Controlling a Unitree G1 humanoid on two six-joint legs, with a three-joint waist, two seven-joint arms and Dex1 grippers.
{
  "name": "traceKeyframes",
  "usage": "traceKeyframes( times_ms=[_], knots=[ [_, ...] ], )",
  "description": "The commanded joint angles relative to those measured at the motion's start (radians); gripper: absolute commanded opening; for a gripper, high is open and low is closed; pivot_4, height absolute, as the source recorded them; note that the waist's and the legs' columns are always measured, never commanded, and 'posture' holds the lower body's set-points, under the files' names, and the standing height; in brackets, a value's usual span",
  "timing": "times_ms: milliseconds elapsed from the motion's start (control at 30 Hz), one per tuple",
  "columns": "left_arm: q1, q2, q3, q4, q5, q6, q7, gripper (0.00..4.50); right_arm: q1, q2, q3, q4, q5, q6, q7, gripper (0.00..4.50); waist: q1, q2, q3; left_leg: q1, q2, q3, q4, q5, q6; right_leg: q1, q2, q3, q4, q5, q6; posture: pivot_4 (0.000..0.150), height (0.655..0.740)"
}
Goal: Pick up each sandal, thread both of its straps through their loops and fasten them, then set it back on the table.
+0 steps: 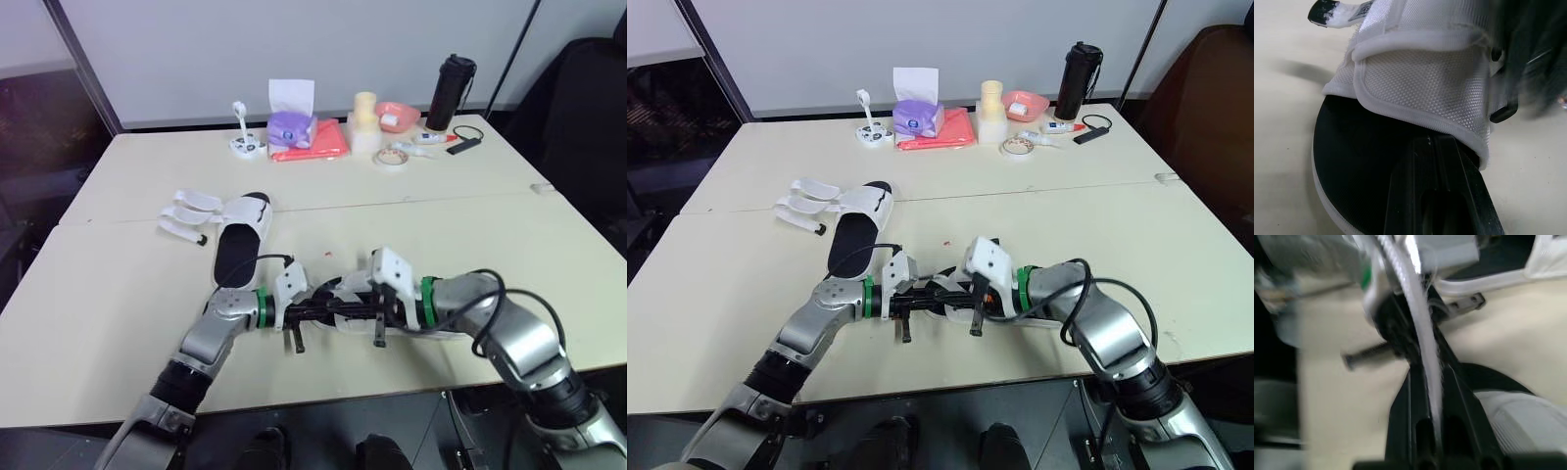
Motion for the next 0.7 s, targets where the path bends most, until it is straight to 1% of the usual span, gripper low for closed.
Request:
traceKeyframes(
  times_ms=[33, 100, 167, 200, 300, 433, 600, 700],
  knots=[
    [0.021, 0.022, -0.022, 0.006, 0.020, 0.025, -0.018, 0.00, 0.007, -0.022, 0.041, 0.106, -0.209, -0.393, -0.091, 0.11, -0.002, 0.000, 0.000, 0.000, 0.000, 0.000, 0.000, 0.000, 0.000, 0.000, 0.000, 0.000, 0.000, 0.000, 0.000, 0.150, 0.7400],
    [0.022, 0.026, -0.023, 0.001, 0.020, 0.028, -0.020, 0.00, 0.011, -0.028, 0.046, 0.166, -0.274, -0.532, -0.125, 0.11, -0.002, 0.000, 0.000, 0.000, 0.000, 0.000, 0.000, 0.000, 0.000, 0.000, 0.000, 0.000, 0.000, 0.000, 0.000, 0.150, 0.7400],
    [0.023, 0.028, -0.024, -0.002, 0.019, 0.032, -0.022, 0.00, 0.018, -0.036, 0.042, 0.204, -0.317, -0.633, -0.148, 0.62, -0.001, 0.000, 0.000, 0.001, 0.001, 0.000, 0.000, 0.000, 0.000, 0.001, 0.001, 0.000, 0.000, 0.000, 0.000, 0.150, 0.7400],
    [0.023, 0.029, -0.024, -0.005, 0.020, 0.034, -0.024, 0.00, 0.028, -0.047, 0.038, 0.205, -0.328, -0.677, -0.147, 0.97, 0.000, 0.000, 0.000, 0.001, 0.001, 0.000, 0.000, 0.000, 0.000, 0.001, 0.001, 0.000, 0.000, 0.000, 0.000, 0.150, 0.7400],
    [0.025, 0.032, -0.026, -0.009, 0.020, 0.038, -0.027, 0.00, 0.052, -0.077, 0.025, 0.188, -0.355, -0.760, -0.143, 2.40, 0.001, 0.000, 0.000, 0.001, 0.001, -0.001, 0.000, 0.000, 0.000, 0.002, 0.001, 0.000, 0.000, 0.000, 0.000, 0.150, 0.7400],
    [0.026, 0.032, -0.027, -0.010, 0.023, 0.040, -0.029, 0.00, 0.081, -0.123, -0.013, 0.106, -0.326, -0.800, -0.109, 4.41, 0.004, 0.000, 0.000, 0.005, 0.001, -0.001, 0.000, 0.000, 0.000, 0.007, 0.001, 0.000, -0.003, 0.000, 0.000, 0.150, 0.7400],
    [0.021, 0.026, -0.030, -0.002, 0.025, 0.036, -0.028, 0.00, 0.131, -0.210, -0.083, -0.039, -0.226, -0.765, -0.020, 4.47, 0.004, 0.000, 0.000, 0.009, 0.001, -0.002, -0.002, -0.001, 0.001, 0.012, 0.000, -0.001, -0.006, 0.000, 0.000, 0.150, 0.7400],
    [0.019, 0.023, -0.032, 0.002, 0.025, 0.034, -0.028, 0.00, 0.147, -0.240, -0.119, -0.087, -0.183, -0.731, 0.010, 4.47, 0.003, 0.000, 0.000, 0.009, 0.001, -0.002, -0.001, -0.001, 0.001, 0.013, 0.000, -0.001, -0.006, 0.000, 0.000, 0.150, 0.7400]
  ],
)
